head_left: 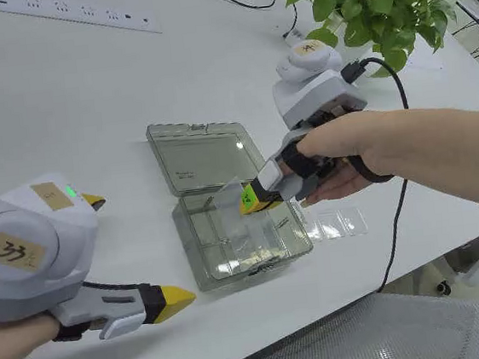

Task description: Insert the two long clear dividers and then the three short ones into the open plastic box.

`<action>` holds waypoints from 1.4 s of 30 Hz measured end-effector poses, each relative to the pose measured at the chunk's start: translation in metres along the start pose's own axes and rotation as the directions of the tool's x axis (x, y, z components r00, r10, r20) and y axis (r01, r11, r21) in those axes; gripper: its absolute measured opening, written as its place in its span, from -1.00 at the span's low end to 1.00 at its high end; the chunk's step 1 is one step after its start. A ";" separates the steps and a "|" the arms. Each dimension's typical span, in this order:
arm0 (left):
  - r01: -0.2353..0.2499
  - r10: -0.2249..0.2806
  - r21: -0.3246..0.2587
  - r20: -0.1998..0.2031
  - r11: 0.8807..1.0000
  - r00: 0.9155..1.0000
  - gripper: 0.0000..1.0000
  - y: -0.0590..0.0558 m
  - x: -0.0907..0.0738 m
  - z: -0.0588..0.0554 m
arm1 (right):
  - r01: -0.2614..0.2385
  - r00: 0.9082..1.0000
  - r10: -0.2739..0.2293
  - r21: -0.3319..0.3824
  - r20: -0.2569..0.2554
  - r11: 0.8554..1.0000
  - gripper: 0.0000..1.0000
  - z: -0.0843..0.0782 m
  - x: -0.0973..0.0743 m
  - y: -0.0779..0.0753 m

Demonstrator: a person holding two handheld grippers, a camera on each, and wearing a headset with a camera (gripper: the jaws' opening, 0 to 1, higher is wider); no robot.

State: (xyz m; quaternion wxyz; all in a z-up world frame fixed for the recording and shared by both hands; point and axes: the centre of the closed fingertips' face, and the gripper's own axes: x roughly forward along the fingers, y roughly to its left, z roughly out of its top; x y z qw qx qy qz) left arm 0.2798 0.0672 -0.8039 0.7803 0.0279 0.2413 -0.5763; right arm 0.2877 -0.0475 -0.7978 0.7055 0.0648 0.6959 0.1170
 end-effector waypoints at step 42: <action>0.004 -0.004 -0.009 0.003 1.000 1.000 0.87 -0.004 0.002 0.000 | 0.011 1.000 -0.012 -0.024 -0.024 1.000 -0.96 0.003 0.016 0.001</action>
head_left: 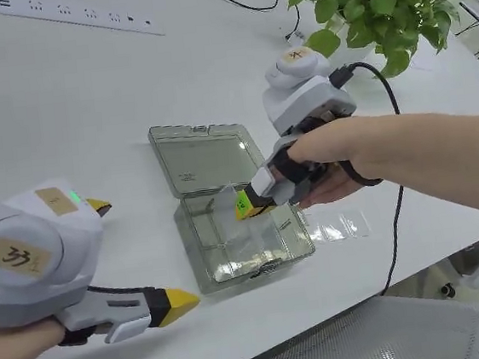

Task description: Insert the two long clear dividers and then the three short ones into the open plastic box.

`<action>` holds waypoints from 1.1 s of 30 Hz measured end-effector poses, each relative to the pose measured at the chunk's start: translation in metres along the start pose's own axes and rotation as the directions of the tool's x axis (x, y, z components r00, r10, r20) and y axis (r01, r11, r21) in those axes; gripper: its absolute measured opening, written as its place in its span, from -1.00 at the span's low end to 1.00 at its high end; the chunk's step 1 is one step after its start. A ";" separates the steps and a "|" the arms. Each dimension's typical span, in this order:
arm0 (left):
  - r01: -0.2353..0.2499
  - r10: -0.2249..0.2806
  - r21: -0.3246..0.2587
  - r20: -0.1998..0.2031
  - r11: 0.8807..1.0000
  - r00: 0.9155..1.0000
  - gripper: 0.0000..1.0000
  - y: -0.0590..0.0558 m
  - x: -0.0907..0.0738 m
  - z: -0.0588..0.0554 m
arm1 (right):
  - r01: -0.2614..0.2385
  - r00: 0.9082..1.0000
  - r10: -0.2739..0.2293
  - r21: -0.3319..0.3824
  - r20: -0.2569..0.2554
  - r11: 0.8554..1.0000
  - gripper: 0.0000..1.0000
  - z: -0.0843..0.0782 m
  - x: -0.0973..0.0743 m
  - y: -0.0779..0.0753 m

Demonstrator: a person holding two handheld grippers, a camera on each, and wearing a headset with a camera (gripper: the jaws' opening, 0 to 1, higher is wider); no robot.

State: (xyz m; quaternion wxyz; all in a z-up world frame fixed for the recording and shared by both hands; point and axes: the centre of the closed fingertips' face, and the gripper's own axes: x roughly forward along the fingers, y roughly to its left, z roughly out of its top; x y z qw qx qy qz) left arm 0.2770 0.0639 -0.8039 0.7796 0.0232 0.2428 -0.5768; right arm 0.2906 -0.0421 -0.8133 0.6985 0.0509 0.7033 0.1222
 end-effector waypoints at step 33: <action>-0.013 0.013 0.006 -0.004 1.000 1.000 0.86 -0.001 -0.004 0.001 | -0.025 0.999 0.029 -0.114 0.026 0.993 -0.50 -0.008 0.010 0.027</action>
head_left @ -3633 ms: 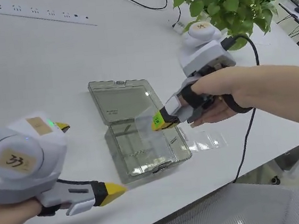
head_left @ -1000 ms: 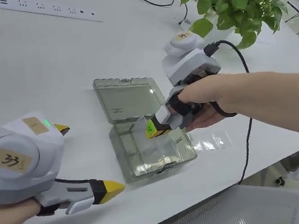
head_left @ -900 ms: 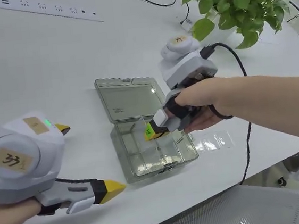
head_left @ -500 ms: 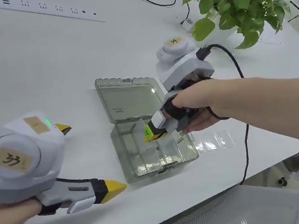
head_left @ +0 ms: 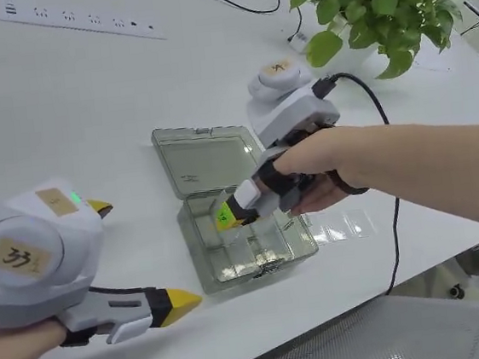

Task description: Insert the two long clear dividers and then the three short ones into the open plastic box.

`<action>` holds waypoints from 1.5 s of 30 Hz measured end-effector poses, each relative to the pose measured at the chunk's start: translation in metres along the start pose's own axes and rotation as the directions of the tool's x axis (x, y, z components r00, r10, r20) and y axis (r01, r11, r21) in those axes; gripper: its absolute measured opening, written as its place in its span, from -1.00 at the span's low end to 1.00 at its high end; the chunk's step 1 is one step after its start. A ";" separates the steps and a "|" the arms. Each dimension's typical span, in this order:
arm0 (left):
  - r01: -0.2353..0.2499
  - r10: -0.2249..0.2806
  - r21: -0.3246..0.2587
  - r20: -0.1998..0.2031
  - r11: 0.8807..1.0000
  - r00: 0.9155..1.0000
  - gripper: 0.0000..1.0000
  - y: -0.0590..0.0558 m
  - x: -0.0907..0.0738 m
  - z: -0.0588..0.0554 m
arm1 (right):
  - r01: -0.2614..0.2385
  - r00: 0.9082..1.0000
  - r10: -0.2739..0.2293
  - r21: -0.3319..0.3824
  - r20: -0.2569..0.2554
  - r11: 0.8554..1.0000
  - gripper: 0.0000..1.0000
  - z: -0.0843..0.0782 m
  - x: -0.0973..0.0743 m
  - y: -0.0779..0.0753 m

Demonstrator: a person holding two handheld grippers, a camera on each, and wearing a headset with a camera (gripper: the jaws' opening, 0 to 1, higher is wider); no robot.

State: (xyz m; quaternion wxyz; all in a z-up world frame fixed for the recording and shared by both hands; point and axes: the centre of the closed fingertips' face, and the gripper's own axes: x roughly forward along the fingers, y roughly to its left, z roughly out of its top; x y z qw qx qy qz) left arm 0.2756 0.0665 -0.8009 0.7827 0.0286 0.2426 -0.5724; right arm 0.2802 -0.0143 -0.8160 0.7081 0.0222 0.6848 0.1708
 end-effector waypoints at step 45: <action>-0.147 0.147 -0.026 -0.022 0.989 0.989 0.86 -0.019 -0.012 0.037 | -0.124 0.771 0.260 -0.264 0.582 0.957 1.00 -0.005 -0.087 -0.010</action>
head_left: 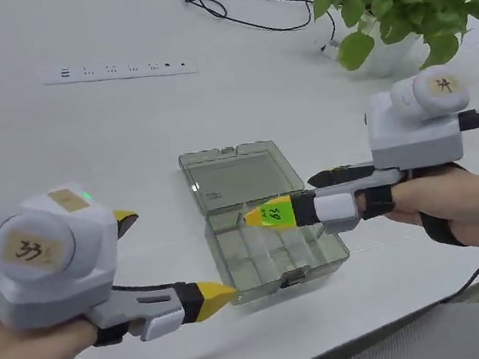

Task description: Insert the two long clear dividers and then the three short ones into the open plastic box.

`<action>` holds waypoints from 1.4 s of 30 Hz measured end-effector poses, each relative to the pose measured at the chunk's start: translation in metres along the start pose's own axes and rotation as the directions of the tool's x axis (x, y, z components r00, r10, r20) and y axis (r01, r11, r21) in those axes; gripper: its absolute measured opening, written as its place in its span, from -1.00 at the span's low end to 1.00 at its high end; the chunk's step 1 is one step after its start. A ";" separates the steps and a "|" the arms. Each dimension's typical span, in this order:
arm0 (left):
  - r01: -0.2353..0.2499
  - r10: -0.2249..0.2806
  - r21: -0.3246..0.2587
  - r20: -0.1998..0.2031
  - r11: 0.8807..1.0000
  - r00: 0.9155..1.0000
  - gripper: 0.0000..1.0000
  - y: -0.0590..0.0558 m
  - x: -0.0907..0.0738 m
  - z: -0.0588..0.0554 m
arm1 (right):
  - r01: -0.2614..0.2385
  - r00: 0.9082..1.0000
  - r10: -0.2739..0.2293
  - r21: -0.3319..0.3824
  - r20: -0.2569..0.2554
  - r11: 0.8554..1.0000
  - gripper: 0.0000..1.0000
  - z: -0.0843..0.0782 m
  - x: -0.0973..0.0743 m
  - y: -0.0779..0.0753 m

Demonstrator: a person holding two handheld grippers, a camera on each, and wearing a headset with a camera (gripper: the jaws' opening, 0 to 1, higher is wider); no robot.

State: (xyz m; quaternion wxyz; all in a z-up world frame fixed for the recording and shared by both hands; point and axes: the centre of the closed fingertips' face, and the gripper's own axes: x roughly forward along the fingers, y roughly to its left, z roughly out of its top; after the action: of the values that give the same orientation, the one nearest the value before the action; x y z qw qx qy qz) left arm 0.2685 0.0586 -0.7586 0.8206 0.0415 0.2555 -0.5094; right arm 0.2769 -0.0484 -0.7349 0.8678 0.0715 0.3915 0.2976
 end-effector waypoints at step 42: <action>-0.244 0.245 -0.068 -0.002 0.967 0.970 0.84 -0.065 0.021 0.018 | -0.126 0.985 0.152 -0.274 0.076 0.953 0.94 -0.070 -0.110 -0.116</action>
State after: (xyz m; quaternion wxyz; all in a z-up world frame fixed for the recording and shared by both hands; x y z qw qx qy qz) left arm 0.2268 0.0051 -0.7404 0.8789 0.0432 0.2631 -0.3954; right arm 0.2228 -0.2131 -0.7545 0.8641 -0.0050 0.2994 0.4045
